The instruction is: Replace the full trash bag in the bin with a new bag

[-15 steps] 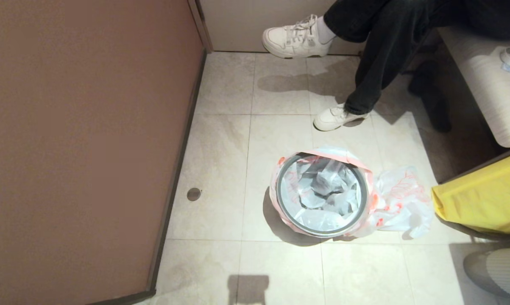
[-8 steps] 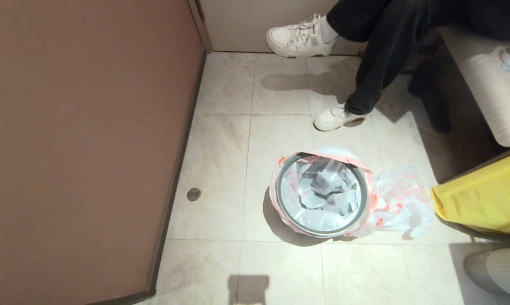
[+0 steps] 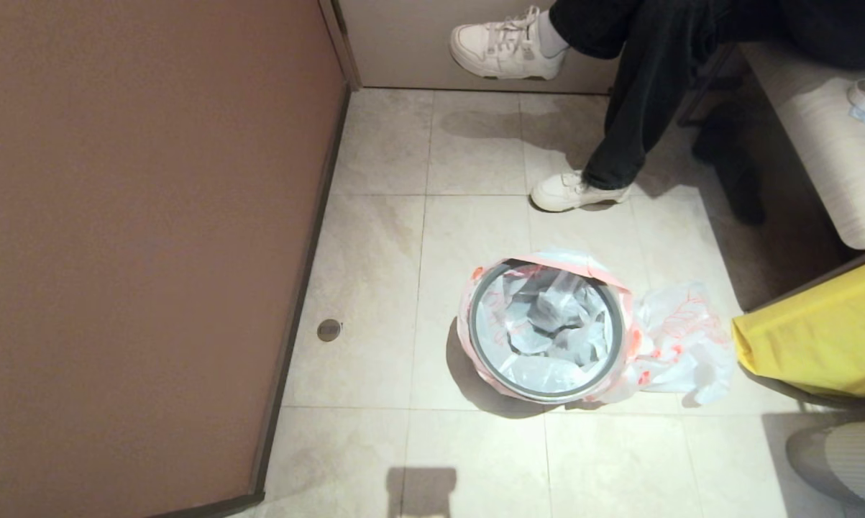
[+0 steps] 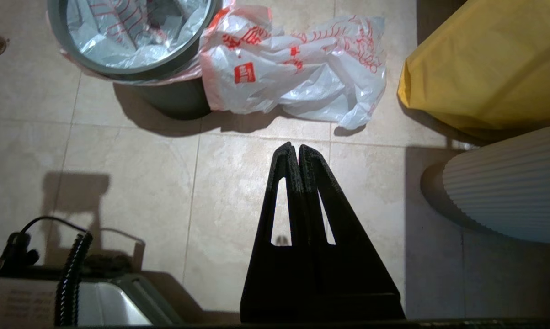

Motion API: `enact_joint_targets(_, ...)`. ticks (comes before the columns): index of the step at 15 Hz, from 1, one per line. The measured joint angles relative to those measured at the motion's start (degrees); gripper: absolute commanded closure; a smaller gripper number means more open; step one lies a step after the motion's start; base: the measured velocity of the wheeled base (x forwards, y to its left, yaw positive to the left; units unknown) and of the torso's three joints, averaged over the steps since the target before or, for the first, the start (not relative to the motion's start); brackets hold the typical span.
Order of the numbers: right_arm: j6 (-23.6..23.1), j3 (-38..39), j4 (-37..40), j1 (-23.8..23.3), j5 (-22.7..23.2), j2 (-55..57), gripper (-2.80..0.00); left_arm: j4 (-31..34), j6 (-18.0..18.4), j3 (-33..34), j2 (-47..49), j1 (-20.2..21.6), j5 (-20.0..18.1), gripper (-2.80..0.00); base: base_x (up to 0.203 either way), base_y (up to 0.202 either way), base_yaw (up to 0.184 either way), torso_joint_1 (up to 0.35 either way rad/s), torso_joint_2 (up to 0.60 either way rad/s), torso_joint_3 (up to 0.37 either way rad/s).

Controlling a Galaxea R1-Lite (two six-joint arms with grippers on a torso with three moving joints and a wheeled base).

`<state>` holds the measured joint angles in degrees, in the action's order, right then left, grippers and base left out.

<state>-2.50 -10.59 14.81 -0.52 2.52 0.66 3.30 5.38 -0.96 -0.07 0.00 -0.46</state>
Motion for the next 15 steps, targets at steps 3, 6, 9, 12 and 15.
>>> enact_joint_targets(3,-0.13,7.75,-11.80,0.00,-2.70,-0.50,0.00,0.01,-0.04,0.00,0.00,0.00,0.04,0.00,0.000,0.000,0.000,0.000,0.00,0.000)
enact_joint_targets(6,-0.24,10.18,-14.50,0.00,-3.03,-0.63,0.00,-0.02,-0.04,0.00,0.00,0.00,0.03,0.00,0.000,0.000,0.000,0.000,0.00,0.000)
enact_joint_targets(9,2.06,10.32,-14.51,0.38,-3.14,-0.63,0.00,0.02,-0.04,0.00,0.00,0.00,0.02,0.00,0.000,0.000,0.000,0.000,0.00,0.000)
enact_joint_targets(12,3.09,10.28,-14.10,0.60,-3.64,-0.63,0.00,0.02,-0.04,0.00,0.00,0.02,0.02,0.00,0.000,0.000,0.000,0.000,0.00,0.000)
enact_joint_targets(15,3.35,9.80,-12.75,0.22,-4.01,-0.63,0.00,0.00,-0.03,0.00,0.00,0.02,0.02,0.00,0.000,0.000,0.000,0.000,0.00,0.000)
